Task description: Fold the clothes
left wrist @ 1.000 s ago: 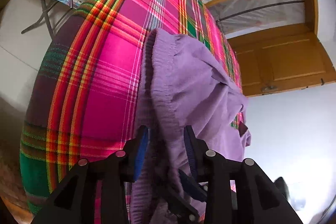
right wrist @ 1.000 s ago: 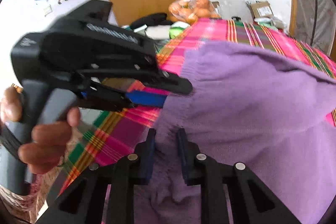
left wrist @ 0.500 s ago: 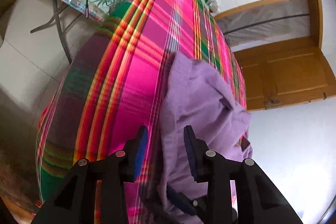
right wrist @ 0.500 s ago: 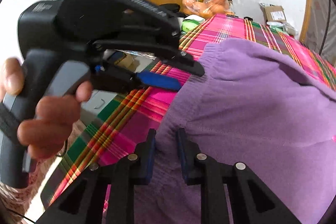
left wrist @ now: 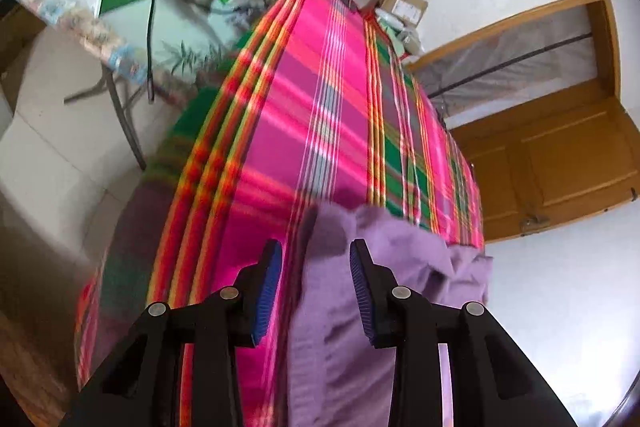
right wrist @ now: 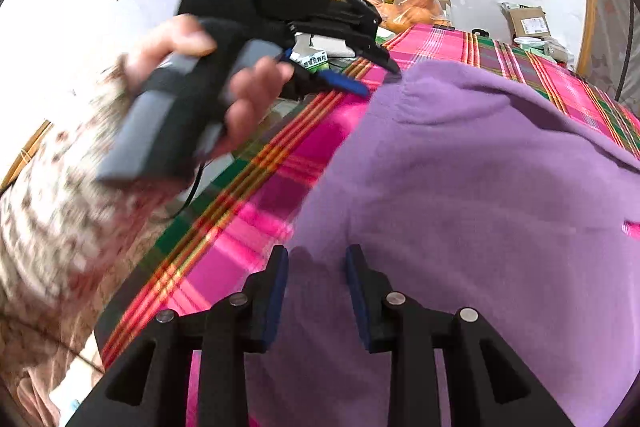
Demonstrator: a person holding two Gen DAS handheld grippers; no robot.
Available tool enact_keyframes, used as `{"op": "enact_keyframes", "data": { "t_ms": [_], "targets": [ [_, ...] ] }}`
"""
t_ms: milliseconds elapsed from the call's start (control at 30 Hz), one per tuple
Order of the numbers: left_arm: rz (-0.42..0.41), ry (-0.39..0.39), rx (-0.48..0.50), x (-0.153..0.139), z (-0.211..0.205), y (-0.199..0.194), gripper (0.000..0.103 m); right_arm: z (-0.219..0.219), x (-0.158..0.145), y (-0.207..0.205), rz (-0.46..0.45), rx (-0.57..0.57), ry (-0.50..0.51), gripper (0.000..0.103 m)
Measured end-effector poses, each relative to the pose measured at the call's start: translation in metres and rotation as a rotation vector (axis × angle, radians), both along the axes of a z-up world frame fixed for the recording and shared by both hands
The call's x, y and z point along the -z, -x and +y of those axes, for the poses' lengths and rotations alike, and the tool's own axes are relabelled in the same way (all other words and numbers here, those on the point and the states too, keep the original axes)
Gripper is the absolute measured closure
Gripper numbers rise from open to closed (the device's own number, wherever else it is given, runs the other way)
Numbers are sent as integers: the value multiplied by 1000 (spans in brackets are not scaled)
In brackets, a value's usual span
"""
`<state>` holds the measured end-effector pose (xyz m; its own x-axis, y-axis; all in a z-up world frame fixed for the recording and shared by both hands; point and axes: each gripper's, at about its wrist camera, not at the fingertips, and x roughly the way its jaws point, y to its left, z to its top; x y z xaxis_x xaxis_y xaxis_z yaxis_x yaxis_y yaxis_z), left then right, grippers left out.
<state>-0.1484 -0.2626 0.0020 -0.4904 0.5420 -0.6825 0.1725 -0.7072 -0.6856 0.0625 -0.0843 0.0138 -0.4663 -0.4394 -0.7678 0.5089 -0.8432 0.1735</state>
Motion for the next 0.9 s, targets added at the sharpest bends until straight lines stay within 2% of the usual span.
{"op": "enact_keyframes", "data": {
  "t_ms": [67,167,300,467,567,667,700,733,767,833,867,900],
  "targets": [
    [-7,-13,44,6,3,8,61,5,2,-7,-12,5,8,73],
    [11,-52,30,11,0,9,60,11,3,-14,-26,16,18,73],
    [23,-139,67,18,-3,17,56,14,3,-15,-35,22,33,73],
    [54,-89,95,11,10,24,49,17,4,-19,-39,15,41,73],
    [81,-20,143,6,21,25,49,18,4,-21,-40,15,50,73],
    [52,-35,139,6,19,26,50,18,7,-19,-39,17,55,72],
    [37,-40,144,7,22,25,54,18,8,-15,-37,19,52,72],
    [21,-25,158,9,24,25,76,16,9,-15,-34,18,44,72],
    [4,-11,172,11,26,25,77,14,9,-15,-25,13,32,71],
    [16,12,132,8,24,23,78,11,10,-16,-9,7,11,70],
    [22,23,112,7,23,22,84,10,9,-17,-3,6,4,70],
    [25,17,87,6,19,21,85,10,9,-17,-2,6,2,70]
  ]
}}
